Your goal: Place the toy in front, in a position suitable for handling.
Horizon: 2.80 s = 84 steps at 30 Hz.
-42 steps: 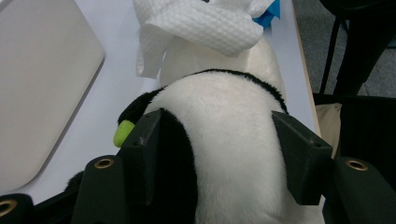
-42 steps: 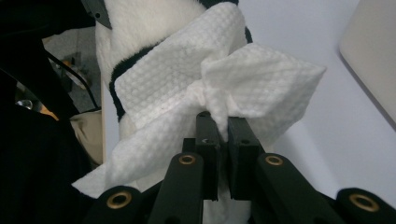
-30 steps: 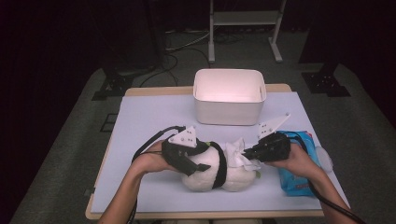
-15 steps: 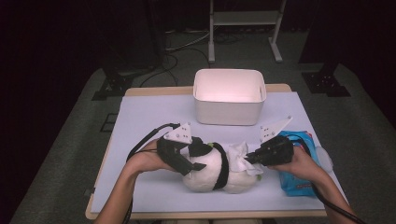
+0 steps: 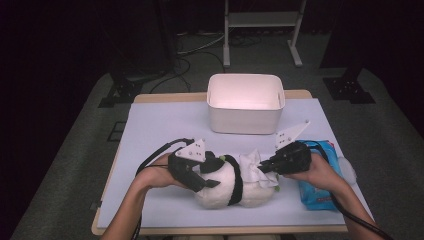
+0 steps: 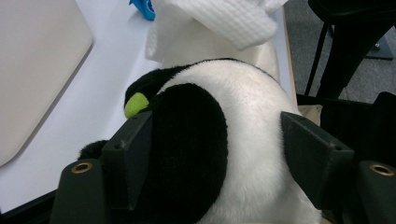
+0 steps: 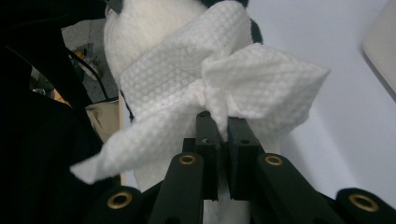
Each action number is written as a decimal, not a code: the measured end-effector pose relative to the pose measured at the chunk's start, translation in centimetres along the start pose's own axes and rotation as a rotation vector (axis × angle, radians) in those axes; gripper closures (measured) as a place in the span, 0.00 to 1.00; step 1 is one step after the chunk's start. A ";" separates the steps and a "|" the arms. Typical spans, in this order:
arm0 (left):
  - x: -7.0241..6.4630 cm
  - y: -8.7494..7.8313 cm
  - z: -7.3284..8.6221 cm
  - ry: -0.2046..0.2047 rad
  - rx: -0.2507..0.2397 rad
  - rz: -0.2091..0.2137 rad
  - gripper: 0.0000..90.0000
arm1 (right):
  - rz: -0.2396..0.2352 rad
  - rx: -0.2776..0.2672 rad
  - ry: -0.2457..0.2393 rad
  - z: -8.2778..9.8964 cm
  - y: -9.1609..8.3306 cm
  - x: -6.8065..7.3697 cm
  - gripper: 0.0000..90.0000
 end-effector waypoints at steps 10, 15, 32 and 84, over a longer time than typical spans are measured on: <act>-0.1 -0.1 0.2 -0.006 -0.016 -0.005 0.31 | 0.064 0.002 0.097 3.7 -2.5 -1.4 0.93; -0.1 0.0 0.0 0.001 -0.006 -0.005 0.31 | 0.083 0.020 0.108 4.2 -2.9 -1.9 0.93; -0.2 -0.1 -0.1 0.006 0.006 -0.003 0.29 | 0.004 0.051 -0.023 -1.7 1.4 -0.1 0.93; -1.8 0.4 2.2 -0.154 -0.096 0.067 0.14 | 0.026 0.030 0.067 2.3 -1.6 0.1 0.93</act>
Point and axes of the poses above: each handheld gripper's, and its own axes: y roughly forward along the jaws, z roughly out of its underside, x roughly to its left, the point moved 1 cm from there along y, roughly forward along the jaws, and after that the axes turned 14 degrees about -x, right-handed, at the moved point
